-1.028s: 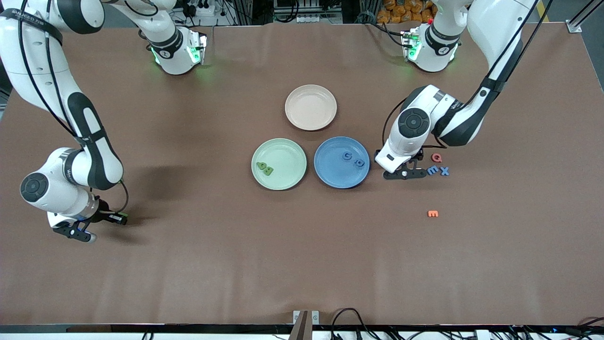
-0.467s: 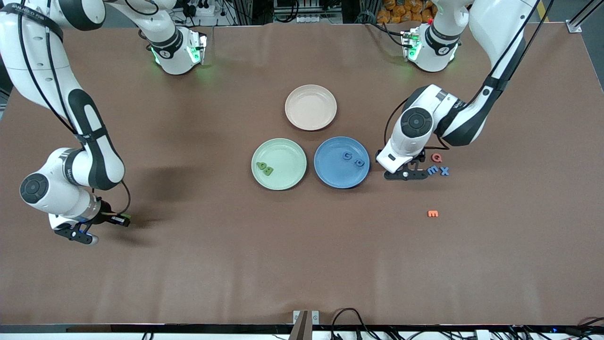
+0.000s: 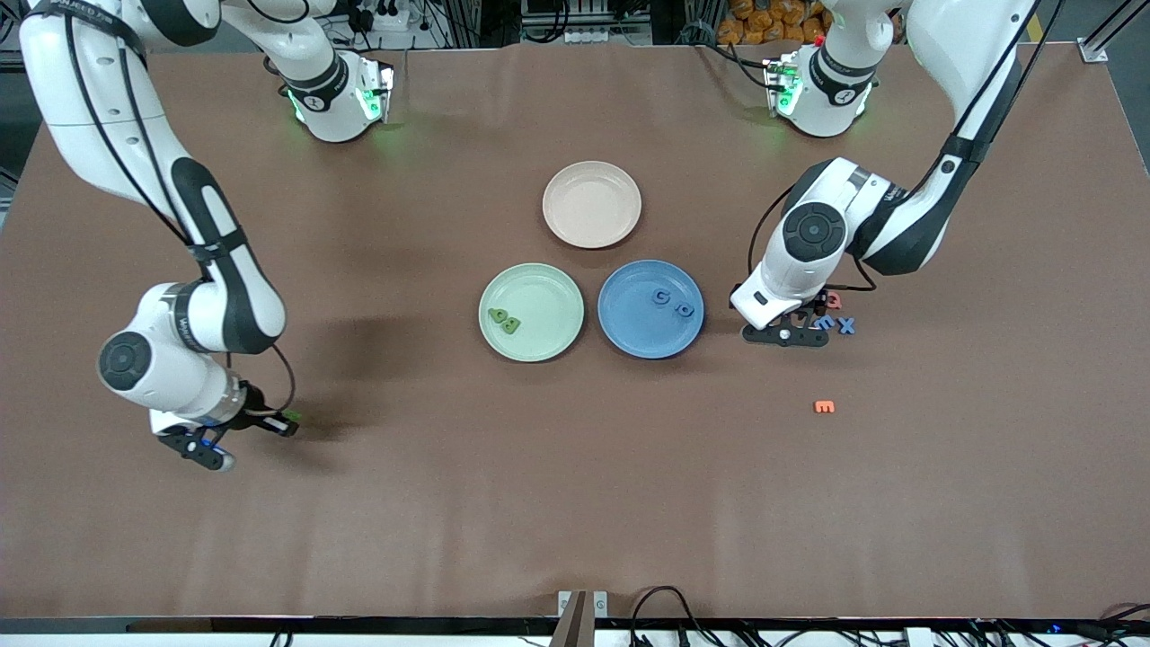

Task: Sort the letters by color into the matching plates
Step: 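Carry the Z over the green plate while the left gripper reaches letters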

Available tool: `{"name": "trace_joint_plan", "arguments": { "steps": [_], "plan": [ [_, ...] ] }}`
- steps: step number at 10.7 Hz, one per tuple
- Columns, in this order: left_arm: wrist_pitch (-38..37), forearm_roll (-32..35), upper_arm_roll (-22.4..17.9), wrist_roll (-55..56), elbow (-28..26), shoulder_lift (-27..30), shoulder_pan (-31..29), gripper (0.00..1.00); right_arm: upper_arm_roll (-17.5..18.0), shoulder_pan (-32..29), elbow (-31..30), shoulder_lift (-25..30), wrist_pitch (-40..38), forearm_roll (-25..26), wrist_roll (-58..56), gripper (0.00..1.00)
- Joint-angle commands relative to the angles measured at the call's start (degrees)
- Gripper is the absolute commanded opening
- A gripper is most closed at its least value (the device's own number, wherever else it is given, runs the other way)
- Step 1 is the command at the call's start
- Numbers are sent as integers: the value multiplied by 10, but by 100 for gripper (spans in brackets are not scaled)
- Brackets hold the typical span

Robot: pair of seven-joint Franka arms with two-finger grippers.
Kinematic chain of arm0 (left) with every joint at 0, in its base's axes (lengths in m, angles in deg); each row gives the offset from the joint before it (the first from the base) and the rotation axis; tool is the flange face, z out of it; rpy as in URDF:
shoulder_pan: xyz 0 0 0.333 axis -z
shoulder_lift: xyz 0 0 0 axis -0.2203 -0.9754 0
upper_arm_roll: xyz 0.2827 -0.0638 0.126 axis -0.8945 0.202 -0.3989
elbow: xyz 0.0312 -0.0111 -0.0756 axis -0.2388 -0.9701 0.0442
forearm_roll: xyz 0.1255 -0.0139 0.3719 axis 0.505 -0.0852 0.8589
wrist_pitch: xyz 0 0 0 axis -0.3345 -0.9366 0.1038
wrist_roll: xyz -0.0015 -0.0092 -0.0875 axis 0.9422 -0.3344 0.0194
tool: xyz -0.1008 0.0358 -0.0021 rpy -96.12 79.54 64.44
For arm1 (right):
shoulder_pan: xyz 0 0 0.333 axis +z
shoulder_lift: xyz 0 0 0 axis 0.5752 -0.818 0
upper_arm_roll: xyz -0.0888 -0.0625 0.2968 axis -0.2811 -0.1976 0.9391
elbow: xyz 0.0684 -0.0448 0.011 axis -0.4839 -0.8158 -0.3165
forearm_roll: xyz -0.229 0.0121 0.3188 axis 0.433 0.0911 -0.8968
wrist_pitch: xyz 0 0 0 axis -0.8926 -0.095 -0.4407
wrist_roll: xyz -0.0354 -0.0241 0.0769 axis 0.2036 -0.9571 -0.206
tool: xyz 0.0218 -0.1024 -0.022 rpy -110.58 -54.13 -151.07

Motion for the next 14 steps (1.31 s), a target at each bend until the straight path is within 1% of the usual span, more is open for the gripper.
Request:
{"name": "trace_joint_plan", "arguments": {
  "steps": [1,3,5,6,7,9,12,14],
  "plan": [
    [-12,-4,5,-5,13,4,-3,100,30,37,-24,28,-16,0,98,13],
    [-18,-16,6,-1,22,9,3,100,52,69,-24,38,-33,0,164,13],
    [-64,-18,21,-2,46,2,5,100,53,121,-25,56,-66,0,219,13],
    [-64,-19,21,-10,47,1,-4,100,53,148,-25,64,-85,0,243,13],
    [-68,-13,22,-15,47,1,3,100,53,174,-24,71,-100,-1,268,13],
    [-69,-13,22,-56,48,4,1,100,53,225,-24,75,-112,-2,310,13],
    [-69,-18,22,-75,48,7,-1,100,53,278,-24,68,-112,-2,357,13],
    [-70,-18,22,-78,47,17,-3,100,53,296,-25,64,-112,-2,372,13]
  ]
}}
